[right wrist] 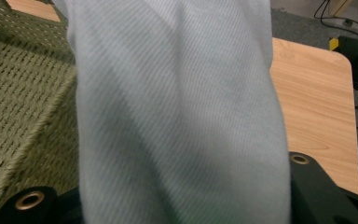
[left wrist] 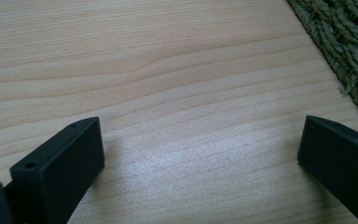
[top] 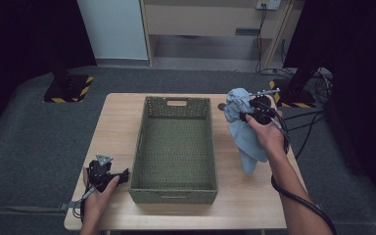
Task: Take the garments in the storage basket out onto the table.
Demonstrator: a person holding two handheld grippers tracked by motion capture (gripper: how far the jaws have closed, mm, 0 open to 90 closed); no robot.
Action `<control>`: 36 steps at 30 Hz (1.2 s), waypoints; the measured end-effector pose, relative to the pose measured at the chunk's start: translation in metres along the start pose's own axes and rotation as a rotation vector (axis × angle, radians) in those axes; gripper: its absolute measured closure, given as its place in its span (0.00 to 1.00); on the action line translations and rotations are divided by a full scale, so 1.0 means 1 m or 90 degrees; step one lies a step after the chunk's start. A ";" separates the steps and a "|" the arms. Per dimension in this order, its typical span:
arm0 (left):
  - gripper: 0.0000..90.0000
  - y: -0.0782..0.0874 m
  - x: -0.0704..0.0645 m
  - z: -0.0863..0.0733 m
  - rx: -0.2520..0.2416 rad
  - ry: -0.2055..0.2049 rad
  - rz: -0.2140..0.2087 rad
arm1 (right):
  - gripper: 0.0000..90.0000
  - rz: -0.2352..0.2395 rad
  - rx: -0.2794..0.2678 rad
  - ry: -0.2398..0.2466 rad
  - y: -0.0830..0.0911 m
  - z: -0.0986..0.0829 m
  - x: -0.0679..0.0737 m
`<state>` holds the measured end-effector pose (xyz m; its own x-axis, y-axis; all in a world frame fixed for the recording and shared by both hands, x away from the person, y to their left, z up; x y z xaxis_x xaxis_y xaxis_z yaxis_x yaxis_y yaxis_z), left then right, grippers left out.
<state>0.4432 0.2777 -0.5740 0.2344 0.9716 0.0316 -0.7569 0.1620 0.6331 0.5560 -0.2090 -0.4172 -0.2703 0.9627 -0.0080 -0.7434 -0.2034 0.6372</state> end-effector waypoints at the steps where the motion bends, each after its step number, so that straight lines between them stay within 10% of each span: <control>1: 0.00 0.000 0.000 0.000 0.000 0.000 0.000 | 0.63 0.000 0.001 -0.003 -0.001 -0.001 -0.001; 36: 0.00 0.000 0.000 0.000 0.000 0.000 0.000 | 0.62 0.001 0.041 -0.009 -0.055 -0.026 0.002</control>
<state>0.4432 0.2777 -0.5740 0.2354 0.9714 0.0318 -0.7568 0.1626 0.6331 0.5806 -0.2007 -0.4729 -0.2620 0.9651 0.0040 -0.7020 -0.1934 0.6854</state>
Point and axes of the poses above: each handheld gripper's, and its own axes: y roughly backward along the jaws, z roughly out of its top, x roughly to its left, the point moved 7 cm from there along -y, roughly forward along the jaws, and after that the axes turned 5 degrees about -x, right-handed, at the moved point
